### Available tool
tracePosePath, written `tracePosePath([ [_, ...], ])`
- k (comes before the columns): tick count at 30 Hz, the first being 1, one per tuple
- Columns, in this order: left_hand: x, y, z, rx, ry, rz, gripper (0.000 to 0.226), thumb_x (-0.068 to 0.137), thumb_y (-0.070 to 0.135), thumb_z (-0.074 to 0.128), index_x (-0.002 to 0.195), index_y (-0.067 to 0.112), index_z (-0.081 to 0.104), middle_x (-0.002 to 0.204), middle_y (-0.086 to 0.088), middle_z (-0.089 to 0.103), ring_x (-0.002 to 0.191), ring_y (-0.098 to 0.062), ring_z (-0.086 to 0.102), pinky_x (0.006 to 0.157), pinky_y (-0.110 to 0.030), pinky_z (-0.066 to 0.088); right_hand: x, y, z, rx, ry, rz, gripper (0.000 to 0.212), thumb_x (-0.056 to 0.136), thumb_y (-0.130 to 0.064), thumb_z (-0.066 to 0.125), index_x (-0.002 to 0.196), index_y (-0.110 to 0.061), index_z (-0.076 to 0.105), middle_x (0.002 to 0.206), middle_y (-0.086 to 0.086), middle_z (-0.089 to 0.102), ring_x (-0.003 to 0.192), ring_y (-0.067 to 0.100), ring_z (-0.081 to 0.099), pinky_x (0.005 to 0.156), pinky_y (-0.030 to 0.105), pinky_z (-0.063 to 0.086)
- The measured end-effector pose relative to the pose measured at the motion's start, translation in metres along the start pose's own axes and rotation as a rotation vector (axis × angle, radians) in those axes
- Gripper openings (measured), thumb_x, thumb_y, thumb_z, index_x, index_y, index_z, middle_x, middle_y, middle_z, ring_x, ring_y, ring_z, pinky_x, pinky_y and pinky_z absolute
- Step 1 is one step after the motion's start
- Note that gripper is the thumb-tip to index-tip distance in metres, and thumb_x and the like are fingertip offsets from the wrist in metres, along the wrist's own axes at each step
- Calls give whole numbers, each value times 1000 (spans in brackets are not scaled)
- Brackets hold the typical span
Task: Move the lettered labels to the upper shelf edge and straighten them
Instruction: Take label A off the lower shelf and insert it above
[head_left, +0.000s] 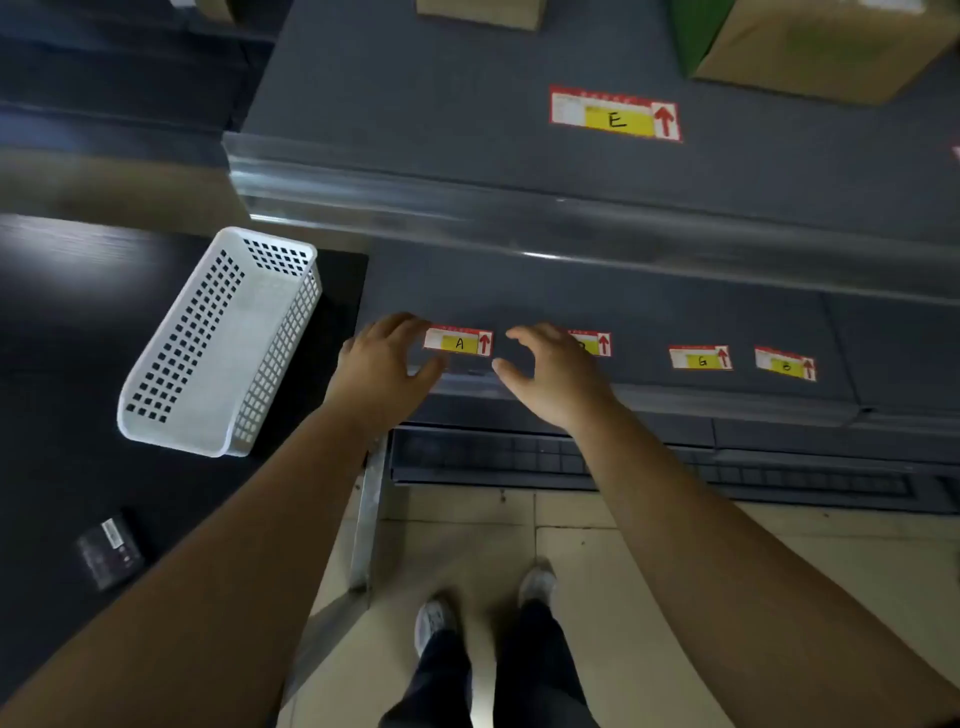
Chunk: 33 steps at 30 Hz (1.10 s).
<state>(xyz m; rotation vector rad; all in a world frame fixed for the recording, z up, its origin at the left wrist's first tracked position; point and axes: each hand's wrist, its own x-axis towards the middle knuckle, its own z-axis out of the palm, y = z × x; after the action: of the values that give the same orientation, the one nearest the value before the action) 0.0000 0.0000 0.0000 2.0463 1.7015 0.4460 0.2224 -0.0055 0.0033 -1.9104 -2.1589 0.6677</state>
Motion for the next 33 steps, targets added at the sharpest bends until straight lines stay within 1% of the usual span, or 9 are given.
tracePosePath([
  [3,7,-5,3,2,28,14,49,89,45,54,132,22,50,138,-3,48,127,-25,42,102,-45,31,14,-2,9,-28,41,6,48,93,-49,51,133,-22,52,131,0,55,117,20,54,90,35,48],
  [5,10,-8,5,-3,19,-4,49,89,46,53,132,23,49,138,-1,47,127,-24,41,103,-44,30,24,-3,17,-60,22,31,47,94,-48,50,132,-21,52,129,0,56,115,21,54,88,37,49],
  [11,13,-21,9,-22,39,-11,54,88,52,50,132,21,50,137,-2,48,127,-24,41,103,-43,30,51,-5,36,-194,9,67,48,93,-43,52,134,-19,51,127,6,53,118,27,50,96,42,46],
  [18,12,-28,11,-37,38,-1,52,89,50,52,132,21,49,138,-2,48,128,-24,40,104,-45,32,57,-6,42,-201,38,91,32,89,-39,60,116,-21,60,113,4,53,109,25,49,93,42,45],
  [21,10,-31,11,-42,19,-5,54,89,53,50,133,21,48,139,-2,47,129,-24,39,105,-45,31,58,-8,41,-164,63,93,23,87,-35,65,104,-20,60,107,3,55,102,23,51,89,39,48],
  [24,6,-32,9,-31,8,-4,54,89,52,50,134,21,47,140,-2,46,130,-23,38,106,-45,30,55,-11,39,-100,91,95,13,89,-27,66,95,-19,57,95,2,62,88,20,59,80,35,53],
  [27,2,-30,4,-24,19,30,55,87,53,51,132,21,49,137,-3,48,127,-24,41,103,-45,32,49,-13,35,31,80,130,5,92,-19,63,95,-19,60,91,2,69,83,21,64,74,34,54],
  [30,-2,-23,-3,-24,22,56,58,83,55,50,131,22,50,136,-2,49,126,-24,42,102,-46,33,40,-15,19,217,40,155,9,93,-14,59,100,-19,64,96,0,69,84,17,62,74,29,50],
  [33,-7,-13,-12,-13,34,96,63,80,56,53,133,23,48,136,-3,49,125,-26,44,102,-48,36,24,-16,-4,389,14,194,13,93,-12,59,102,-18,67,97,-3,67,88,12,61,80,24,46],
])
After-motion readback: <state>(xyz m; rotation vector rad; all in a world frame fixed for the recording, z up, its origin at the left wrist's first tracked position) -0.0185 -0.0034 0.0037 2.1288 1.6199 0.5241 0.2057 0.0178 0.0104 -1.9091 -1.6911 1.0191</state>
